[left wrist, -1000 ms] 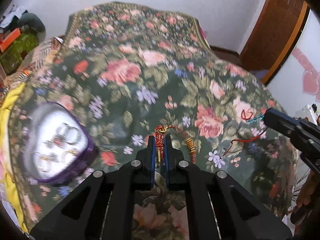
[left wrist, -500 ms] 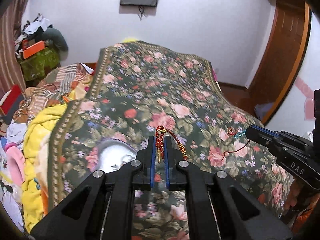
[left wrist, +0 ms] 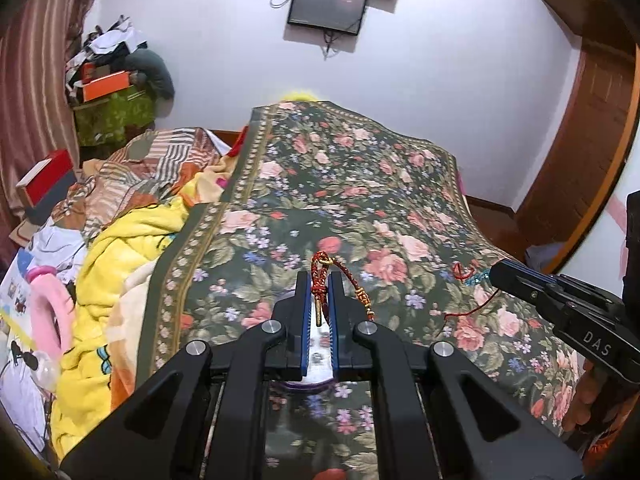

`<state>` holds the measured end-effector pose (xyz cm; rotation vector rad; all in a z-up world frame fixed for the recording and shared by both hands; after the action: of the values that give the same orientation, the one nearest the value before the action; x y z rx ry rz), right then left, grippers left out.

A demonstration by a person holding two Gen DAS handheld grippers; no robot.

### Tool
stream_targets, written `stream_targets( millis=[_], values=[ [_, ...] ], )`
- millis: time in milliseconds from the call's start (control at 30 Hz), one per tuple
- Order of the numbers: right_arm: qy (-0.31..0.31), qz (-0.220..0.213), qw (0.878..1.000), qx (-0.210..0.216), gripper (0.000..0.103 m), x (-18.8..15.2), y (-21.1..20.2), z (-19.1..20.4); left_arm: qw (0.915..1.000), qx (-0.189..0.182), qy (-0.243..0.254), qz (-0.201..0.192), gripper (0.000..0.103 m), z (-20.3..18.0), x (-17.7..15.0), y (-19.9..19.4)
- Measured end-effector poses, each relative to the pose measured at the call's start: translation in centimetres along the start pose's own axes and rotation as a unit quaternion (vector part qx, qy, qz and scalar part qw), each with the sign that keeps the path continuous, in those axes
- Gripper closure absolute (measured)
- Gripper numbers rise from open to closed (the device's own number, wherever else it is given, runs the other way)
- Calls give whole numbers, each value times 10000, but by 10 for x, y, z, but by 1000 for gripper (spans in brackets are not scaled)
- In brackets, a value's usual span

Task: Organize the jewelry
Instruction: 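Carry both red pieces over the heart tin and lower them in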

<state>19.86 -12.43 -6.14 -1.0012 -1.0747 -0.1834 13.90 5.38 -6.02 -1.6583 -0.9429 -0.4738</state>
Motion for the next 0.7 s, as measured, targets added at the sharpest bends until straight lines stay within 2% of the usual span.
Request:
stream_targets(
  millis=[233, 700],
  values=[
    [-151, 47, 9997, 168, 96, 8, 17, 19, 9998, 62, -112, 145, 97, 19, -4, 11],
    [-311, 345, 9984, 337, 96, 9, 54, 37, 9983, -82, 37, 569, 97, 24, -20, 43]
  ],
)
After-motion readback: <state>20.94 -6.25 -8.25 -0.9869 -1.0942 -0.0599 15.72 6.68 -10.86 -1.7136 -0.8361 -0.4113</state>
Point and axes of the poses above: each gripper's, at about its wrist camera, not at the fingertips, and y roughly the way its jaws point, z to its left, x to its top, the point moved 1 cm from there along y, roughly the way its jaws point, and after that the axes turned 9 degrees about -y, right-handed, at the moved point
